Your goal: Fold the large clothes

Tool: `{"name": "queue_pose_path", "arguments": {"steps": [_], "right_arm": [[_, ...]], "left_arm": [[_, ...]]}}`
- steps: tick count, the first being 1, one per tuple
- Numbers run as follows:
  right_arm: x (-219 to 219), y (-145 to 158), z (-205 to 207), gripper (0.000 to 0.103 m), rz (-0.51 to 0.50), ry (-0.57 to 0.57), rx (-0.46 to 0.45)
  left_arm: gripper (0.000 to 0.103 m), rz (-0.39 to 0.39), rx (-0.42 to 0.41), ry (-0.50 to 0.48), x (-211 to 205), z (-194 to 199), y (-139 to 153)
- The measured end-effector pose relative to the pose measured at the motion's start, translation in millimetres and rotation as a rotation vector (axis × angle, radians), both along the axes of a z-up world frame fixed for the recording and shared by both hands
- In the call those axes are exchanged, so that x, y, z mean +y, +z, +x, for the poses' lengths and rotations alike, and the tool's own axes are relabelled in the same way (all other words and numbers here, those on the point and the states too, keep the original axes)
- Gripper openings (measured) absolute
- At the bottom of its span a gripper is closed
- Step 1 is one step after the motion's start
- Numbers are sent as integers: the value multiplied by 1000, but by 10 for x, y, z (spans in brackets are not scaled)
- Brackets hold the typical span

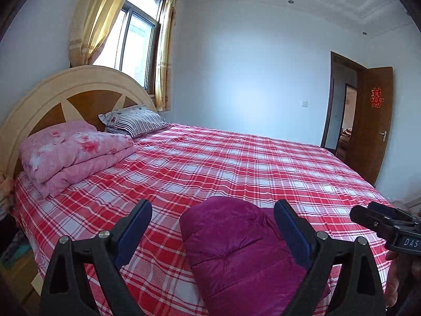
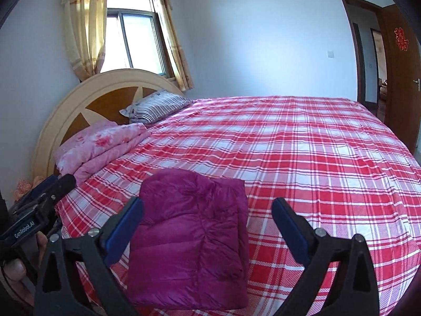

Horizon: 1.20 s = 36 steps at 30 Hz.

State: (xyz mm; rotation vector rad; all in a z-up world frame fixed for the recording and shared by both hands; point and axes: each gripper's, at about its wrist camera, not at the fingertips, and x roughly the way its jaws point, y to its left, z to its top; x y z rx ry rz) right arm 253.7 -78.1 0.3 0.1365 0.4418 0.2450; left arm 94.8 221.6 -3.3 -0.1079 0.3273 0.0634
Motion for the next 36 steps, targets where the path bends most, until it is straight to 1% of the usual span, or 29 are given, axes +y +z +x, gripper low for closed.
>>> {"name": "queue_pose_path", "arguments": {"steps": [9,16,36], "right_arm": [[20,110,-185,103,-15,-3,-52],[17,120,-208,103,-14,-6,-62],[-14,136,-268,103,-21,-7,-84]], "left_arm": [[94,-16,-5,15,81,-18,27],[94,5,-9,6,26,-33,32],[94,7,3,4,30,-28,10]]}}
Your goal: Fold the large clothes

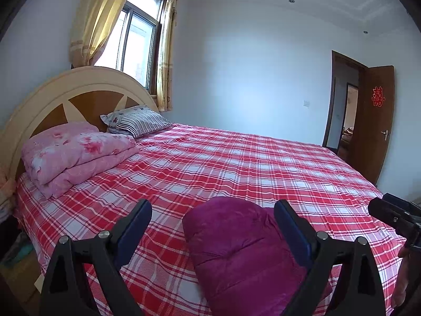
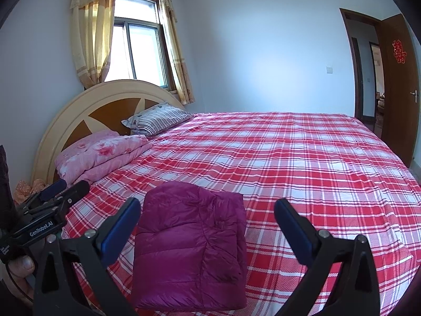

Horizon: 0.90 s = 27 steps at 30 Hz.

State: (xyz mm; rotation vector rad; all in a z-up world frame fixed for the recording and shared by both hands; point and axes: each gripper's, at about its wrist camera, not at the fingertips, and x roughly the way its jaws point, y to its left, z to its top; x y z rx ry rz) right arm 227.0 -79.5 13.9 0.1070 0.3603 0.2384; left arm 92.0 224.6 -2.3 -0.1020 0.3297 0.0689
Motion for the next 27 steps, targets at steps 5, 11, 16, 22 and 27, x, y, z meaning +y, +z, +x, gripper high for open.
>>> {"name": "queue_pose_path", "arguments": {"steps": [5,11,16,22,27], "right_arm": [[-17,6,-12,103,0,-1,-5],[-22,12,-18,103,-1,-4,-11],[-48,27,-45,103,8,-6,-31],[-67,52,-70,103,14,-10,-50],[-75,64,-99,103,17,-9,-64]], "left_arm": [[94,3,6,0,-14,12,-16],[94,9,22,16,-10,36,-34],[94,14,34,14,-8,50,-45],[94,24,16,8,-35,18,1],[96,20,-11,14,-16,-29,65]]}}
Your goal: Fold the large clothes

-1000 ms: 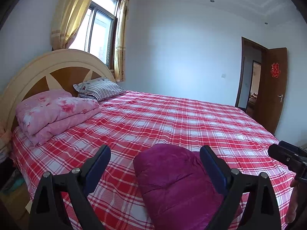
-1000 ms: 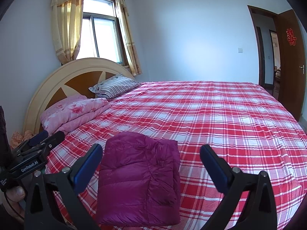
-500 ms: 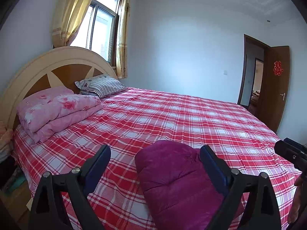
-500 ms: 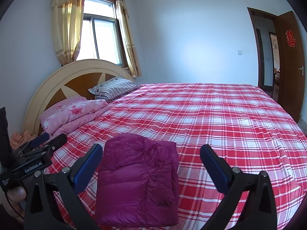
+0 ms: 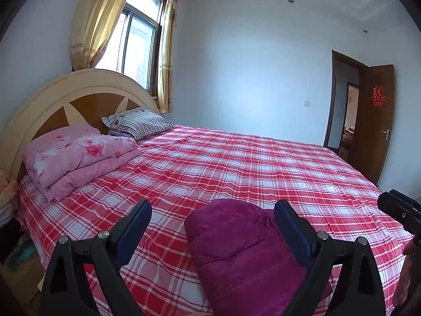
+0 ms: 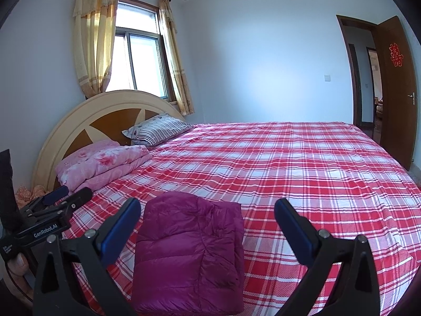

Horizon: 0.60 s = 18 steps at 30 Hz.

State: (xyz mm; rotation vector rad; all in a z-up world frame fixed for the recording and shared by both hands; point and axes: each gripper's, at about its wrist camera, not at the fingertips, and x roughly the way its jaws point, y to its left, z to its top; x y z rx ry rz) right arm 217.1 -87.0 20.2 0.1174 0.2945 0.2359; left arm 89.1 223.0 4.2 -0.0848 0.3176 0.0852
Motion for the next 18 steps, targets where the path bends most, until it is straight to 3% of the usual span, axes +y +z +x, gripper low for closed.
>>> {"name": "queue_pose_path", "arguments": {"steps": [2,18], "right_arm": [[4,10,-24,103,-1,1,-10],[100,-12,-72,103,-34,29,-31]], "left_arm": [[102,12,-9,11,5,-16,22],[102,31,-24,59,103,-2,-14]]}}
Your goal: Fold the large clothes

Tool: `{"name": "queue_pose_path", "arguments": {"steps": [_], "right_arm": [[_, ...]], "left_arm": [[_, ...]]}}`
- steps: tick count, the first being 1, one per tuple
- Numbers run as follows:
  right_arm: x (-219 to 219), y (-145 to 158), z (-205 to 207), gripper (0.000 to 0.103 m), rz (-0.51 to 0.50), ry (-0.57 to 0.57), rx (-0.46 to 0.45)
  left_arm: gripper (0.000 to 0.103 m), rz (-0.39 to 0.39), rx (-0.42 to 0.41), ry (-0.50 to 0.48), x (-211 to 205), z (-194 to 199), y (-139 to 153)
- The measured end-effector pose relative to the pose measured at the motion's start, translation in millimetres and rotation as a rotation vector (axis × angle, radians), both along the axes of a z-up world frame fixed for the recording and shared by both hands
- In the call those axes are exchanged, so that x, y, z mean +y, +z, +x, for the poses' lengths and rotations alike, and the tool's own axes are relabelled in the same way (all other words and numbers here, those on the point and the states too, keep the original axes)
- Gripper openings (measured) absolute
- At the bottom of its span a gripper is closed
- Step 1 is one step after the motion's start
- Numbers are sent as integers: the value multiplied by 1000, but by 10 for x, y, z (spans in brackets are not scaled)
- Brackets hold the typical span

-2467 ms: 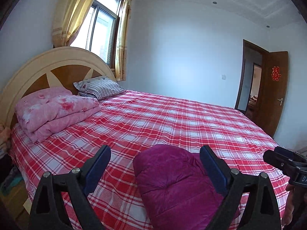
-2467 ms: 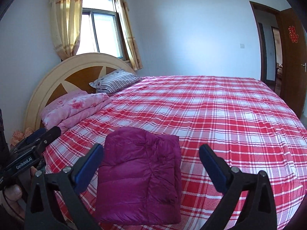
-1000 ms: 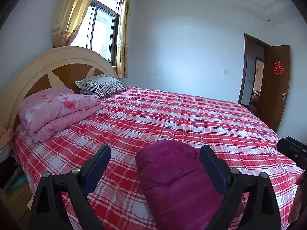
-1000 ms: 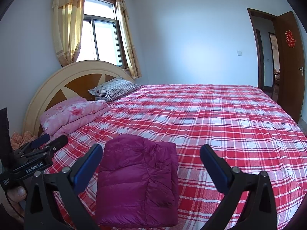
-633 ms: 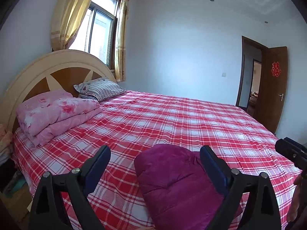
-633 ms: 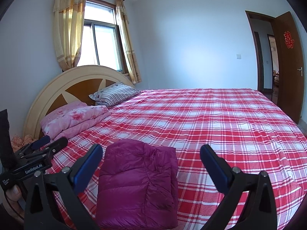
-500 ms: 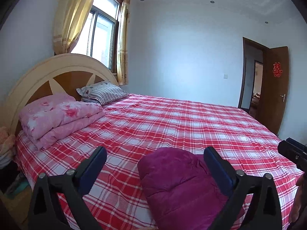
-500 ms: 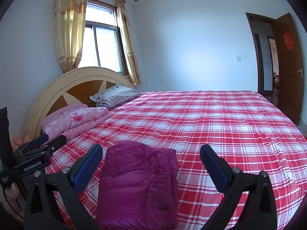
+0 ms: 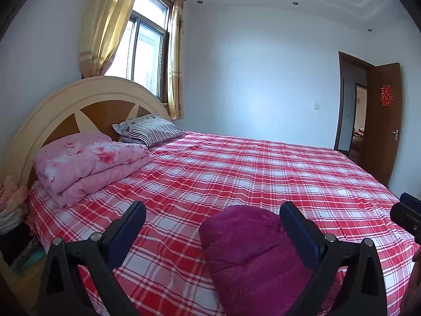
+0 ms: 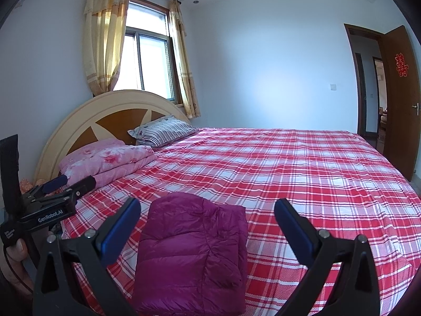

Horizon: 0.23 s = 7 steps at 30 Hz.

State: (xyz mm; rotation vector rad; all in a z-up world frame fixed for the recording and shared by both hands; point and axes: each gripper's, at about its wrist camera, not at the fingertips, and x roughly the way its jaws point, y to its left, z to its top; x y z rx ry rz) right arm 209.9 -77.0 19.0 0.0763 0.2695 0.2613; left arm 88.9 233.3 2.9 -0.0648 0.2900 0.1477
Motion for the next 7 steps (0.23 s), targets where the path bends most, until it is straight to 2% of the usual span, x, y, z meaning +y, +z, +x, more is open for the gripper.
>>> {"name": "queue_pose_path", "arguments": {"steps": [7], "right_arm": [[3,-36,30,103,-6,0,15]], "left_arm": [[102,19,-15,-2,-10,13,-24]]}}
